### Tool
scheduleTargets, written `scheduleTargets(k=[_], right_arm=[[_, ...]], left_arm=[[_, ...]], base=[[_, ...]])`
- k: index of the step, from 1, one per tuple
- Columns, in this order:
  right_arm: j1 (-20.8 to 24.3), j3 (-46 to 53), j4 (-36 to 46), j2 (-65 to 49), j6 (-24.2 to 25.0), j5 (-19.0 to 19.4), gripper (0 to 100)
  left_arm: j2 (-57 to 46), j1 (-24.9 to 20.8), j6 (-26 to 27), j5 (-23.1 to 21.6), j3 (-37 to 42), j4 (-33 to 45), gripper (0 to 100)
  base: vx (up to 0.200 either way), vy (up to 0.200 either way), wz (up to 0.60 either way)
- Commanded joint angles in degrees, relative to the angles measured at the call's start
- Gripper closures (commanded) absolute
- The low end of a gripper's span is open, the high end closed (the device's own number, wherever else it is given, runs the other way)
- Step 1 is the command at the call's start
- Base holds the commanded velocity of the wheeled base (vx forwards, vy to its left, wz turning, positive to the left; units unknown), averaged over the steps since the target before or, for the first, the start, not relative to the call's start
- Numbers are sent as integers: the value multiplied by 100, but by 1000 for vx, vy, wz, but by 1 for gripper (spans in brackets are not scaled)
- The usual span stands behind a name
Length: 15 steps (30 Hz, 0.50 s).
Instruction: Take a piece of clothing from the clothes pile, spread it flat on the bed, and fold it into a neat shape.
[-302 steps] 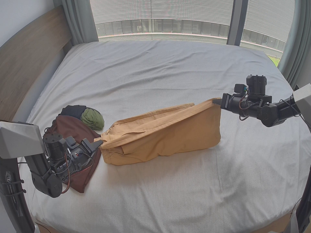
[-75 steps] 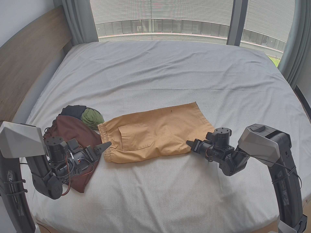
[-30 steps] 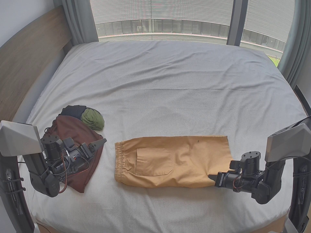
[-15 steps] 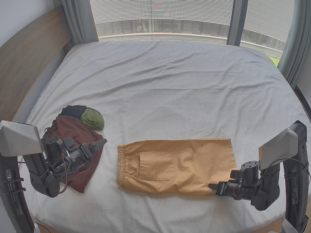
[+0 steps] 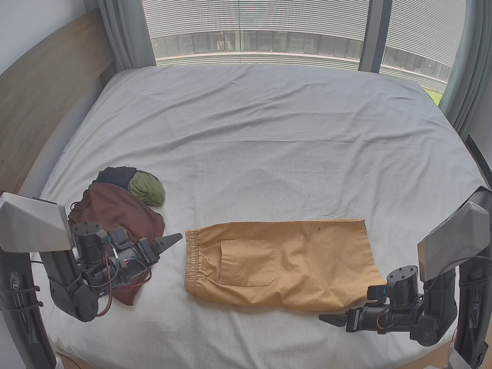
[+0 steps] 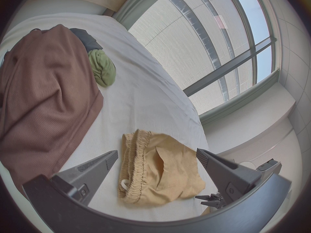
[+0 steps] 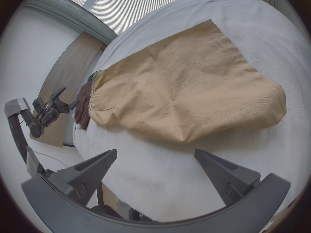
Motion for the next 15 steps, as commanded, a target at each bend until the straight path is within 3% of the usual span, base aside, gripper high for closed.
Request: scheduleTargets(k=[1, 10, 15], right_arm=[[337, 223, 1, -696, 5, 76, 0], [399, -410, -8, -1215, -13, 103, 0], [355, -1218, 9, -1223, -4, 428, 0]], left_arm=[[-15, -197, -12, 48, 84, -2, 0], [11, -224, 50, 4, 146, -2, 0], [20, -329, 67, 13, 269, -2, 0]], base=[[0, 0, 0], [0, 0, 0], [0, 0, 0]])
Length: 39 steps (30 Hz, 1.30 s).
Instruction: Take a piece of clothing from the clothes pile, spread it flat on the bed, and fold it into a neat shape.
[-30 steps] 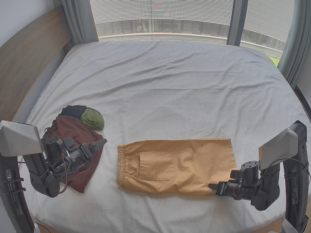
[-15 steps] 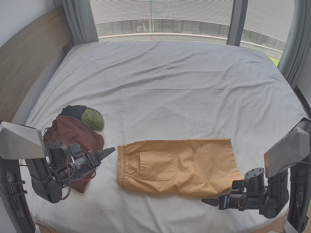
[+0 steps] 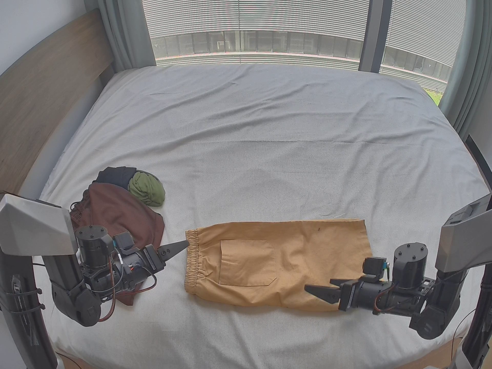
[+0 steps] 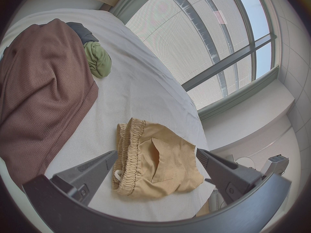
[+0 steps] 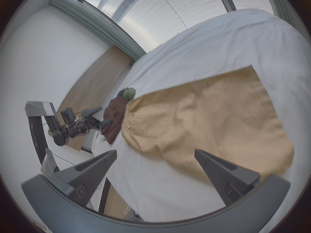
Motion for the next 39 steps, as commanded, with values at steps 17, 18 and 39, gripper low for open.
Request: scheduleTargets(k=[17, 18, 39], right_arm=[[-746, -1129, 1, -190, 38, 900, 0], [-799, -1129, 10, -278, 47, 900, 0], [-887, -1129, 10, -357, 47, 900, 0]], left_arm=[[636, -210, 152, 58, 68, -2, 100], [680, -218, 143, 58, 50, -2, 100], [961, -174, 99, 58, -126, -2, 0]], base=[[0, 0, 0], [0, 0, 0], [0, 0, 0]])
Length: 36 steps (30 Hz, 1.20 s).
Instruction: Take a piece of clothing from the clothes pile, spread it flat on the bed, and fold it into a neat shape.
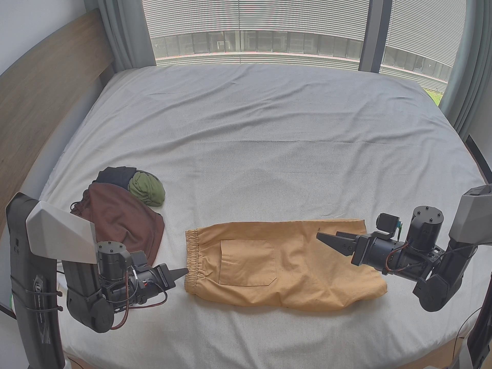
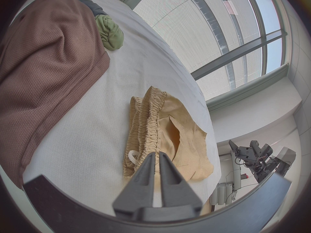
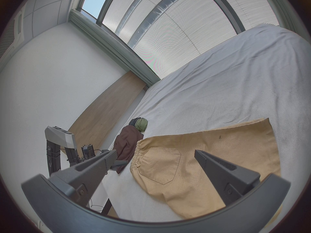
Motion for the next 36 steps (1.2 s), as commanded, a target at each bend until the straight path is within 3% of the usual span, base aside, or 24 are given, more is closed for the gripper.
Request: scheduleTargets(k=[1, 9, 28, 36], right_arm=[[0, 1, -4, -7, 1, 1, 0], [9, 1, -13, 19, 1, 1, 0], [53, 9, -13, -7, 1, 1, 0], [62, 18, -13, -25, 10, 1, 0]], left_arm=[[67, 5, -5, 1, -21, -2, 0], [269, 40, 48, 221, -144, -2, 0], [761, -48, 4, 256, -838, 7, 0], [840, -276, -13, 405, -1146, 86, 0]], base=[[0, 0, 0], [0, 0, 0], [0, 0, 0], [0, 0, 0]])
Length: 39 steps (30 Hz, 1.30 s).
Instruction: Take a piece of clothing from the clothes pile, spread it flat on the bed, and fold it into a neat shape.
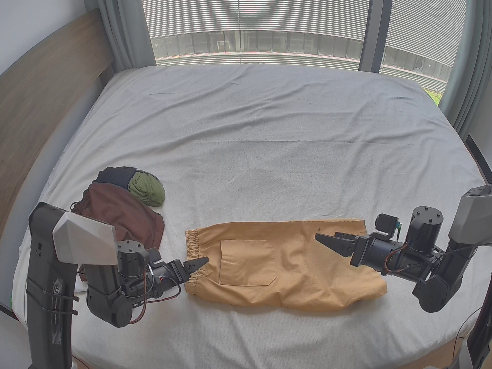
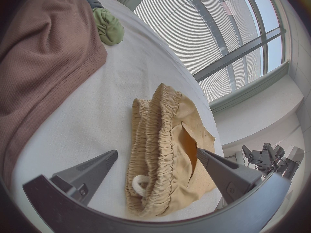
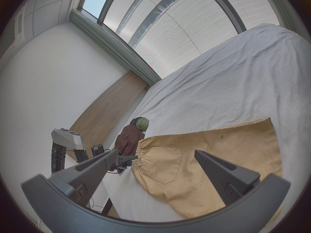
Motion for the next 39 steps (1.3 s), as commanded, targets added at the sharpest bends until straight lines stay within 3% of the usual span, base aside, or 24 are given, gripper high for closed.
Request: scheduleTargets(k=[1, 20, 39], right_arm=[[6, 7, -10, -14, 5, 3, 0], [23, 16, -10, -58, 5, 3, 0], [23, 25, -10, -49, 5, 3, 0]], left_arm=[[76, -106, -11, 34, -113, -4, 0], [462, -273, -37, 209, -552, -66, 0], [436, -405, -582, 157, -719, -74, 0]], base=[[0, 0, 0], [0, 0, 0], [0, 0, 0]])
